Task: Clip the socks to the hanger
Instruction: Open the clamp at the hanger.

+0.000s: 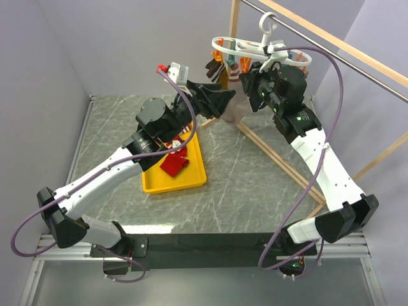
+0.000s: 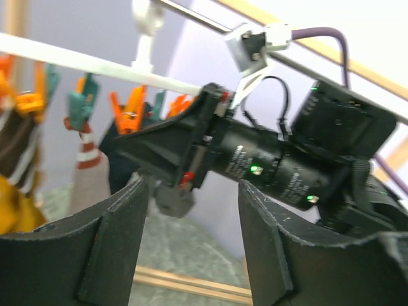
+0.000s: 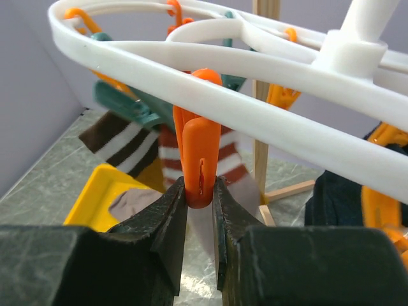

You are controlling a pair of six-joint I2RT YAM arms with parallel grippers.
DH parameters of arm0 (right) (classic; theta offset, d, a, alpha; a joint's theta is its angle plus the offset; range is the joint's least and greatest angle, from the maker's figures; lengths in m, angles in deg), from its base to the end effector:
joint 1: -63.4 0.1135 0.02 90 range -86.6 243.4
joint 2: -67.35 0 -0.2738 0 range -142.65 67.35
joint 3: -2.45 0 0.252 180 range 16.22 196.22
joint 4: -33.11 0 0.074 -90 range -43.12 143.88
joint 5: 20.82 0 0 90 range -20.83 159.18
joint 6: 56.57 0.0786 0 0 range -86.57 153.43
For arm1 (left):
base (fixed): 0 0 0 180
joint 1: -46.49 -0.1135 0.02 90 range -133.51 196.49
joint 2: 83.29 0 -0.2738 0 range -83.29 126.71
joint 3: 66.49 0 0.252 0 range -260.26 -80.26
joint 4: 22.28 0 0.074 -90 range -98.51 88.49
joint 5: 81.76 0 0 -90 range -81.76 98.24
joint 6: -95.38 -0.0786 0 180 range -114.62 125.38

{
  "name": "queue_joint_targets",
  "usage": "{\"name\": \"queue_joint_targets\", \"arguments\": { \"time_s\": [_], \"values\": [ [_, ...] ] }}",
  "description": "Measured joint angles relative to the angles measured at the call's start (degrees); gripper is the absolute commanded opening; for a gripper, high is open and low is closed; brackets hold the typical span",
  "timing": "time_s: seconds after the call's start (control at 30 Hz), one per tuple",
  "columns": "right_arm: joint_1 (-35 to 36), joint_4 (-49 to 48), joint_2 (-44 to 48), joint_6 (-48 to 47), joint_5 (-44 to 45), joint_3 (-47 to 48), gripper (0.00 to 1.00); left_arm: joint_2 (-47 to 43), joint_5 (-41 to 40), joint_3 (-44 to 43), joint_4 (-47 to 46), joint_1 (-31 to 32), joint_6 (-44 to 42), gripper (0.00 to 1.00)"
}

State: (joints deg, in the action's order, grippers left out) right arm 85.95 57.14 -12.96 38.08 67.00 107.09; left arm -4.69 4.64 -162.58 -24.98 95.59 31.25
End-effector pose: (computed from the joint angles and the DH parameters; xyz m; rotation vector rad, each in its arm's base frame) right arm 0.3277 0.1393 0.4880 -0.2756 1.5555 0.4025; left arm 0.2324 -0.2608 0.5102 0.2034 1.2787 -1.0959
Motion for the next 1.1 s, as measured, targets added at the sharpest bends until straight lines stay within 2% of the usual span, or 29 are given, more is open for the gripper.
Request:
{"name": "queue_joint_targets", "arguments": {
  "time_s": [0.1,0.3,0.57,1.1],
  "values": [
    [-0.13,0.57,0.76,0.20,-1.55,0.04,0.07,2.08,3.17,-2.69,-0.31,0.00,0.92,0.55],
    [-0.63,1.68,1.27,0.26,-5.22,0.85,0.07,8.13,6.78,-7.80,-0.87,-1.68,4.52,0.52],
    [-1.09,2.84,3.06,0.31,-10.16,0.85,0.04,13.20,11.26,-10.54,-1.55,-7.17,10.25,0.52],
    [-1.92,3.17,4.13,0.74,-14.58,0.85,0.01,18.12,19.37,-14.47,-6.88,-10.08,17.62,0.53]
  ]
}}
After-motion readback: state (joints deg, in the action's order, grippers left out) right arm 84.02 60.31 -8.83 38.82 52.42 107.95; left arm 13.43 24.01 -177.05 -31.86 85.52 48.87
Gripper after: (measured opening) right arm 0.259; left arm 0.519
